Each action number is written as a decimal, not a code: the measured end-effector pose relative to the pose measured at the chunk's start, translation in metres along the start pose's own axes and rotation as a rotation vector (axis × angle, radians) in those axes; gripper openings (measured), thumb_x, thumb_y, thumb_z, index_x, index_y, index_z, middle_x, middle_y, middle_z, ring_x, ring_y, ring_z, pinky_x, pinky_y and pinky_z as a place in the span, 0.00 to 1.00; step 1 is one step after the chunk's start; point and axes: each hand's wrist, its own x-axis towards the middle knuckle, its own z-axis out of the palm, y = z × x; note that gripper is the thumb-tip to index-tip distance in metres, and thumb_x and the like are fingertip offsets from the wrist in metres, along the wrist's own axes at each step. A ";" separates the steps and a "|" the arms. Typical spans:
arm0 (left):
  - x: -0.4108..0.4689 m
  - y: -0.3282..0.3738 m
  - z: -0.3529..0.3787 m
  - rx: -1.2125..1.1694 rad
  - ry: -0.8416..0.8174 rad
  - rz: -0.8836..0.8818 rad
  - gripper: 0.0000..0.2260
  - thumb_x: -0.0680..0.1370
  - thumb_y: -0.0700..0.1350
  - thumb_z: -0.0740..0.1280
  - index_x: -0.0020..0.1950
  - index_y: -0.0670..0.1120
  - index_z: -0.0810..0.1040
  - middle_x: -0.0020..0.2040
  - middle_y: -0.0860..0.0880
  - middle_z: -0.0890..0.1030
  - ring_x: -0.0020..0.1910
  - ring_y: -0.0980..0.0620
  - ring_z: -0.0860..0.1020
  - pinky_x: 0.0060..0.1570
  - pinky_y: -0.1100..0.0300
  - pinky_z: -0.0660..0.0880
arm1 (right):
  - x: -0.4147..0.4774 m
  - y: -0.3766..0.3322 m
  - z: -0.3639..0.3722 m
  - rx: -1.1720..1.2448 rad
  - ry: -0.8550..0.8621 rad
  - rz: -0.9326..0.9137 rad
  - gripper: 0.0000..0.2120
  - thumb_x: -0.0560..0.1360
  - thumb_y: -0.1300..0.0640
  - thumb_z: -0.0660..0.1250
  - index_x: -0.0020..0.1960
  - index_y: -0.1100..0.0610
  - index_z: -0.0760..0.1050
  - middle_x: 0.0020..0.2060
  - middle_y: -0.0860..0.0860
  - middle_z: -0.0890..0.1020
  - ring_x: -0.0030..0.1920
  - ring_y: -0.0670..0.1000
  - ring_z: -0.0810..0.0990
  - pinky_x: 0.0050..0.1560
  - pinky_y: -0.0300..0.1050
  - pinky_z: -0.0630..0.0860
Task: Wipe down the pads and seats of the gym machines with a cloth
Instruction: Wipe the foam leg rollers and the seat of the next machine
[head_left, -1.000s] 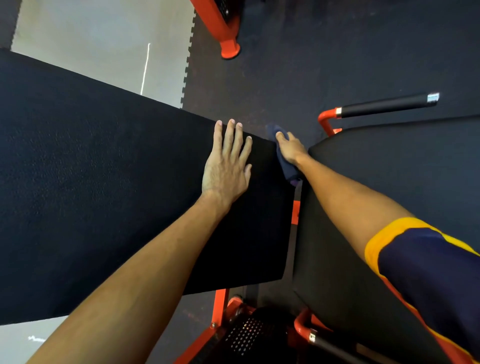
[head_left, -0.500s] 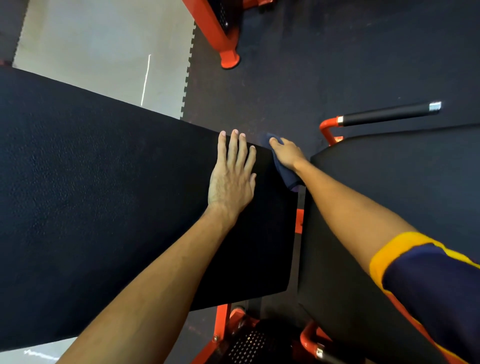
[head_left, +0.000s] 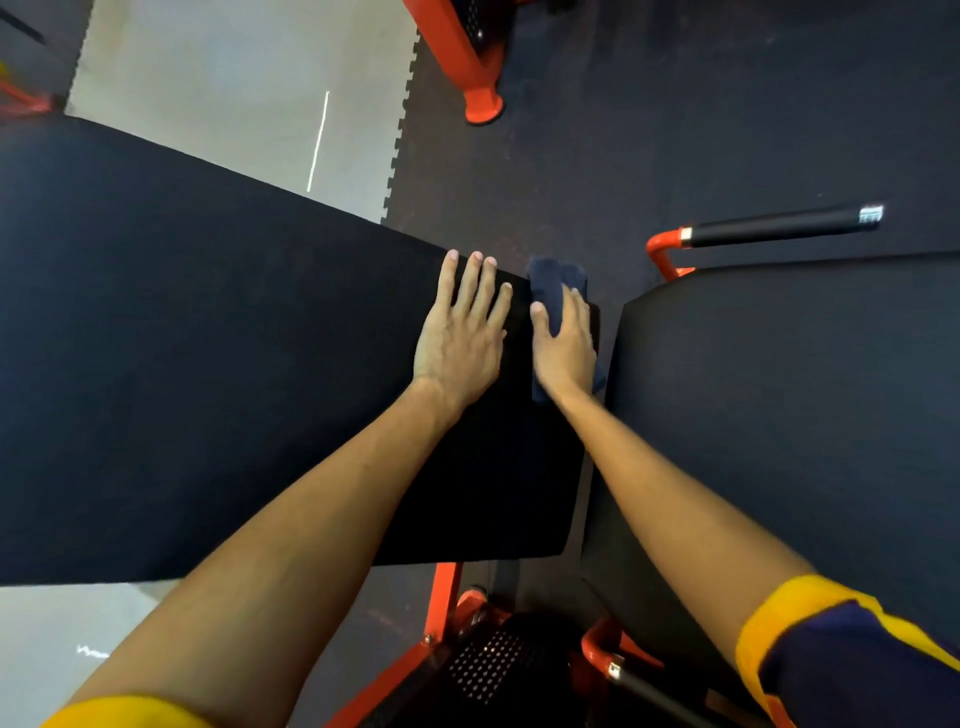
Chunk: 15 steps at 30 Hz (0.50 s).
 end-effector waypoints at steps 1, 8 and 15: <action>-0.003 -0.003 -0.002 -0.011 -0.012 0.006 0.27 0.86 0.54 0.44 0.83 0.45 0.48 0.82 0.39 0.48 0.82 0.39 0.44 0.78 0.36 0.41 | 0.002 0.008 -0.005 -0.021 -0.020 0.065 0.29 0.84 0.39 0.54 0.82 0.48 0.57 0.81 0.51 0.60 0.78 0.57 0.63 0.76 0.57 0.63; -0.062 -0.043 -0.016 -0.034 -0.018 -0.076 0.26 0.85 0.51 0.46 0.83 0.46 0.50 0.83 0.44 0.49 0.82 0.43 0.44 0.79 0.42 0.38 | -0.016 -0.029 -0.022 -0.025 -0.082 0.268 0.24 0.85 0.44 0.56 0.79 0.46 0.60 0.76 0.55 0.62 0.71 0.64 0.69 0.68 0.60 0.69; -0.139 -0.074 -0.035 -0.225 -0.012 -0.221 0.25 0.84 0.48 0.51 0.82 0.45 0.57 0.83 0.43 0.53 0.82 0.44 0.49 0.80 0.47 0.42 | -0.134 -0.096 -0.012 0.010 -0.151 -0.051 0.20 0.83 0.48 0.62 0.74 0.45 0.66 0.71 0.52 0.66 0.67 0.61 0.73 0.60 0.58 0.73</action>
